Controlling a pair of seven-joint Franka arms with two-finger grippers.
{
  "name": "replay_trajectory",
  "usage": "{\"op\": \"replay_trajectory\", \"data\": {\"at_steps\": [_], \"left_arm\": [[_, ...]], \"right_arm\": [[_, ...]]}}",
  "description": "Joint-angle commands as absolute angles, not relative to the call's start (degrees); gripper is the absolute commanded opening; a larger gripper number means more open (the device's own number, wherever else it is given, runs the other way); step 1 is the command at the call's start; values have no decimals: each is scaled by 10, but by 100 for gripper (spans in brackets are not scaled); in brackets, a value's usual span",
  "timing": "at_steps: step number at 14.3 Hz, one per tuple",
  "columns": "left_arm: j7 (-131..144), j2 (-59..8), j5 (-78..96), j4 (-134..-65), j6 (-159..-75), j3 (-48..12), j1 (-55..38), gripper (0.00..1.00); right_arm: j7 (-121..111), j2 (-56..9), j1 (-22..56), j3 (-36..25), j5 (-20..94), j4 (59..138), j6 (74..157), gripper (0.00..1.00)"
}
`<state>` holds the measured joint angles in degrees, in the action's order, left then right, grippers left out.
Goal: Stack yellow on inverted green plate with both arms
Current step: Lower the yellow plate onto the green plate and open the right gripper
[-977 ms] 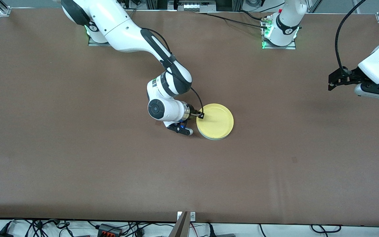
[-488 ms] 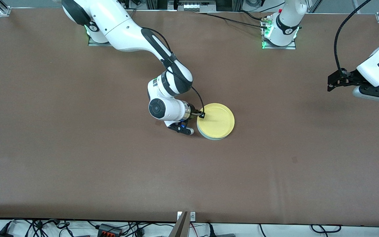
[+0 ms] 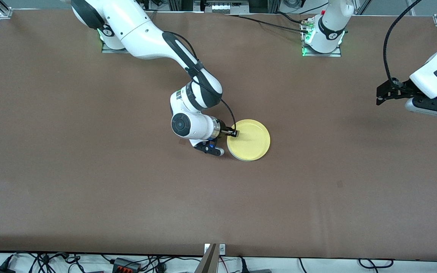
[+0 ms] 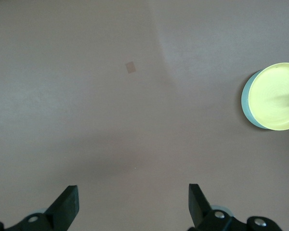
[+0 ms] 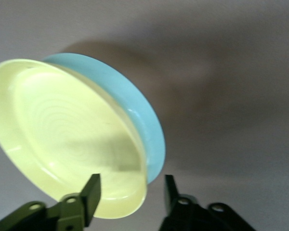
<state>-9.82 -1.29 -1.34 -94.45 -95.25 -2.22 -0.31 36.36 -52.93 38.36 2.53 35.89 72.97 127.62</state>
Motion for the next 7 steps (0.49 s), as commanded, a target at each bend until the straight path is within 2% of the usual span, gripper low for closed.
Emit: {"op": "replay_trajectory", "data": {"at_steps": [1, 4, 7], "left_arm": [[-106, -25, -19, -923, -941, -21, -4, 100], [-105, -26, -19, -922, -941, -21, -5, 100], [-104, -26, -18, -922, -941, -21, -6, 100]], "right_arm": [[374, -508, 386, 14, 354, 713, 1263, 100], [367, -469, 359, 12, 294, 712, 1200, 100], [363, -398, 328, 15, 167, 714, 1108, 100]]}}
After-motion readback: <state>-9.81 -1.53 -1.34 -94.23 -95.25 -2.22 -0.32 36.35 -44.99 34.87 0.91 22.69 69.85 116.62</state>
